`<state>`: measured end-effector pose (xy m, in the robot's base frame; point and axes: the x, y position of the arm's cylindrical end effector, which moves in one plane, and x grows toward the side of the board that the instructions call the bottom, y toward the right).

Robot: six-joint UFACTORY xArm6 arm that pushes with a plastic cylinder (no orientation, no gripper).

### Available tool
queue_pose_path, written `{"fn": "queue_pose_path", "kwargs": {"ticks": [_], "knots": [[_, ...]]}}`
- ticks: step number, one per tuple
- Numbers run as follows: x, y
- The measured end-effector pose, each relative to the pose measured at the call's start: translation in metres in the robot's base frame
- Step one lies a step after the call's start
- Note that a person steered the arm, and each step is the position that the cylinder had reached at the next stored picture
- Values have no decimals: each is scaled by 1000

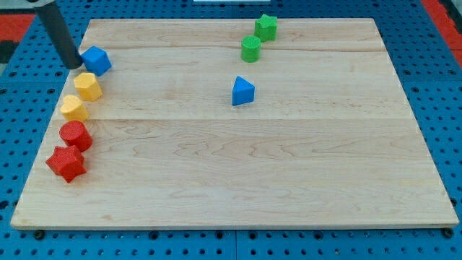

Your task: Keep blue cube in between green circle and blue triangle

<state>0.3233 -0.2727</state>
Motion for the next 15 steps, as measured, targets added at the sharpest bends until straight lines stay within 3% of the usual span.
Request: {"fn": "queue_pose_path", "kwargs": {"ticks": [2,3,6,8,11,14,15], "knots": [[-1,58],[-4,35],[-48,65],[-22,144],[48,142],[49,171],[32,186]]}}
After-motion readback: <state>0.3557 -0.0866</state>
